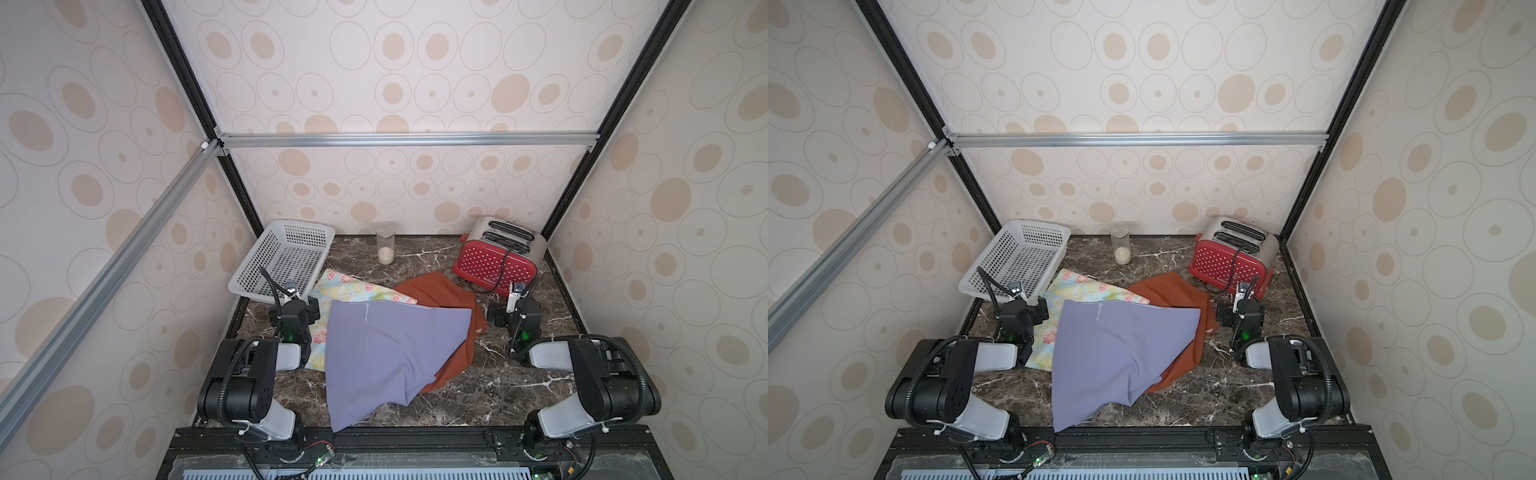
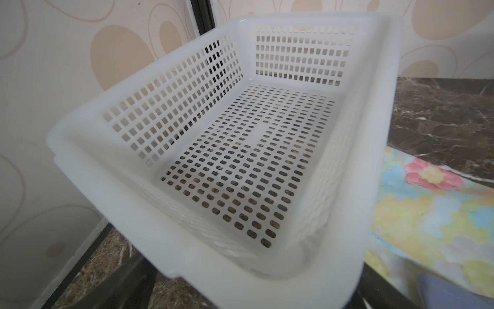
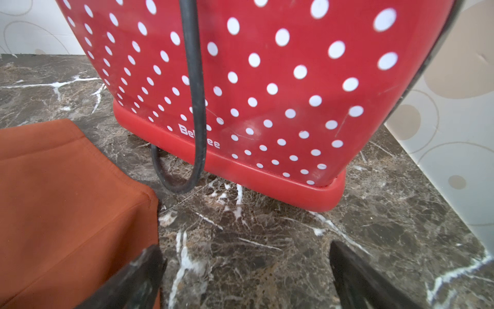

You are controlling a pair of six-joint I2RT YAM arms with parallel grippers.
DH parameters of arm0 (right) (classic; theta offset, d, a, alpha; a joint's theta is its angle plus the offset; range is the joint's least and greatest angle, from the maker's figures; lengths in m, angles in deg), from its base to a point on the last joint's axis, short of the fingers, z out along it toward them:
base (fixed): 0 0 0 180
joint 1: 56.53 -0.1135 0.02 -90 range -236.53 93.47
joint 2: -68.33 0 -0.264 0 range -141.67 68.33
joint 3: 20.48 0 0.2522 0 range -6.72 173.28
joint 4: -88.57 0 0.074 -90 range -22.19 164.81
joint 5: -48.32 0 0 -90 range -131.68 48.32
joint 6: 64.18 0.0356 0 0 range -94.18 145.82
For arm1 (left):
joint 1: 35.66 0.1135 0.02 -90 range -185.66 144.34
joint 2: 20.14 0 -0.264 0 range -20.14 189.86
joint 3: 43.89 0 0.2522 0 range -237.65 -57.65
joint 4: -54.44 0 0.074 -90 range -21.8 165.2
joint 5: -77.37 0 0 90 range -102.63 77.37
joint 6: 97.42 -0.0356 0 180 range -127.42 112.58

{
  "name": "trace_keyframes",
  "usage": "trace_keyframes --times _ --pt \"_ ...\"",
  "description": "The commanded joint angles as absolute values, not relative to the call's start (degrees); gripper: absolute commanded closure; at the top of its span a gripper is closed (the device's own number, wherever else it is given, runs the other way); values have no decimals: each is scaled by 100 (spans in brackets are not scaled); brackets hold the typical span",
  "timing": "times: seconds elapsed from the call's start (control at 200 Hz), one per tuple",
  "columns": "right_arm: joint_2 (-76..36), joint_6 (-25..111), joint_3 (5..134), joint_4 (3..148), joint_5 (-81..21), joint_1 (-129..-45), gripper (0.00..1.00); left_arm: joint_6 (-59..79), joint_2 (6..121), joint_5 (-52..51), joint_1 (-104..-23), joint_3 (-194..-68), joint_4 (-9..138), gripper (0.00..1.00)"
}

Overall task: Roll up the skirts
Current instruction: Pick up the skirt from the center of the board.

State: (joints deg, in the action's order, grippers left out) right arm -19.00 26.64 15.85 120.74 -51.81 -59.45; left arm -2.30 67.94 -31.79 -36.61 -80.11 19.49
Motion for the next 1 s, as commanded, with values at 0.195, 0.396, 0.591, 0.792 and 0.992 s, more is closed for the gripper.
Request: trace_keyframes --times 0.195,0.396,0.591,0.792,0.992 --pt "507 3233 2119 9442 -5322 -6003 0 -642 5618 -4478 -4263 -8658 3426 1" --pt "1105 5268 3235 6942 -5307 -5971 0 455 4717 -2439 -4278 -9308 3876 1" --pt "559 6023 3988 5990 -3814 -5741 0 2979 5749 -99 -4425 -10508 4612 1" --pt "-1667 6284 5366 4139 -1632 -5815 30 2237 6753 -207 -6266 -11790 6330 1" --pt "-2020 6842 4990 4491 -1973 -6110 29 1408 8086 -869 -7667 -13413 8511 1"
